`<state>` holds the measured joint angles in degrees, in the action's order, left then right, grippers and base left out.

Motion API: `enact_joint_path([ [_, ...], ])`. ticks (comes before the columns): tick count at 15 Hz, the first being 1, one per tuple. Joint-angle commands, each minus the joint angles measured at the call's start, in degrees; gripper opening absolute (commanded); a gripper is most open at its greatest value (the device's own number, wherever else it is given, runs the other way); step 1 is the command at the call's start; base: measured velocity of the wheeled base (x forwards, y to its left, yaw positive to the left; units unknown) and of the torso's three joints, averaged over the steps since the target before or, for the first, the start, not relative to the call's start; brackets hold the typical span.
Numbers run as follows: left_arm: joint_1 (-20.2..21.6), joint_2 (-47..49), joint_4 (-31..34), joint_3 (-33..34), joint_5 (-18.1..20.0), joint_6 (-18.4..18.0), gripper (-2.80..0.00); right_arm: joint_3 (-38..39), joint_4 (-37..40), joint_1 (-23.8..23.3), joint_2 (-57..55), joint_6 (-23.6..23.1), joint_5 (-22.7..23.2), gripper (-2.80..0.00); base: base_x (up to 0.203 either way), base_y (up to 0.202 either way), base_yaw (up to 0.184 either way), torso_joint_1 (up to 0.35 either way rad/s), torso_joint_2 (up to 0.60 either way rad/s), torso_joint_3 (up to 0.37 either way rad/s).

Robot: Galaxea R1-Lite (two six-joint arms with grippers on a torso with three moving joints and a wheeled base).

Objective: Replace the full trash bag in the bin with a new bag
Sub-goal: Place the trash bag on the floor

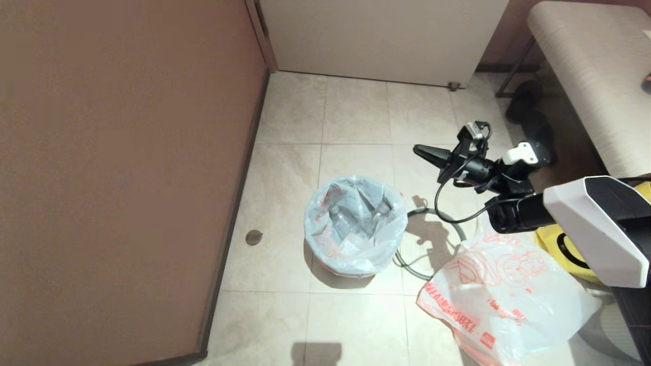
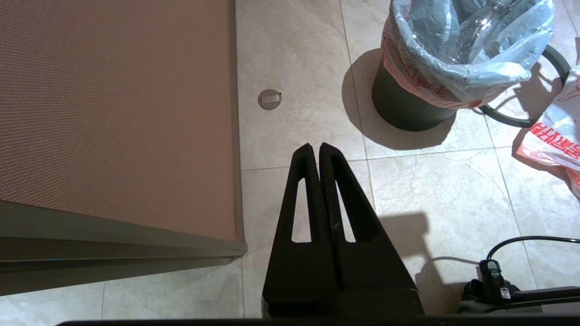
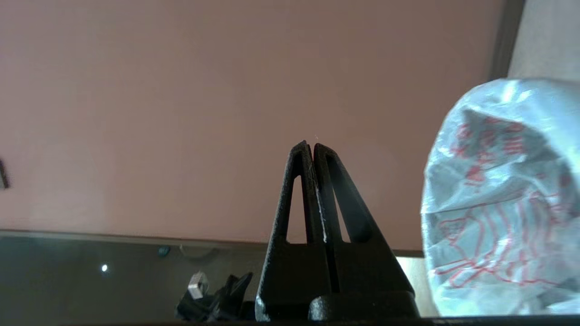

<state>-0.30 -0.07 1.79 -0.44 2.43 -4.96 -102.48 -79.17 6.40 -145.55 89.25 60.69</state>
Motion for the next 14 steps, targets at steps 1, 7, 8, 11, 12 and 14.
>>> enact_joint_path([
  [1, 0.00, 0.07, 0.01, 0.00, 0.03, -0.05, -2.80, -2.47, -0.20, -0.91, -5.26, 0.44, 0.29, -2.15, 0.000, 0.000, 0.000, 0.000, 0.00, 0.000],
  [7, -0.05, 0.07, 0.05, 0.00, 0.03, -0.05, -2.80, -9.81, 6.85, -3.12, -14.51, 0.88, -1.37, 0.00, 0.000, 0.000, 0.000, 0.000, 0.00, 0.000],
  [8, -0.05, 0.07, -0.02, 0.00, 0.03, -0.05, -2.80, -10.24, 10.30, -3.48, -15.51, -0.68, -1.37, 0.00, 0.000, 0.000, 0.000, 0.000, 0.00, 0.000],
  [11, -0.03, 0.07, -0.03, 0.00, 0.03, -0.05, -2.80, -10.45, 20.80, -2.95, -16.96, -10.60, -1.35, 0.00, 0.000, 0.000, 0.000, 0.000, 0.00, 0.000],
  [12, 0.04, 0.07, -0.02, 0.00, 0.03, -0.05, -2.80, -10.45, 21.76, -2.96, -16.96, -13.13, -1.42, 0.00, 0.000, 0.000, 0.000, 0.000, 0.00, 0.000],
  [14, -0.02, 0.07, 0.01, 0.00, 0.03, -0.05, -2.80, -10.45, 22.10, -2.22, -17.40, -13.81, -1.49, 0.00, 0.000, 0.000, 0.000, 0.000, 0.00, 0.000],
])
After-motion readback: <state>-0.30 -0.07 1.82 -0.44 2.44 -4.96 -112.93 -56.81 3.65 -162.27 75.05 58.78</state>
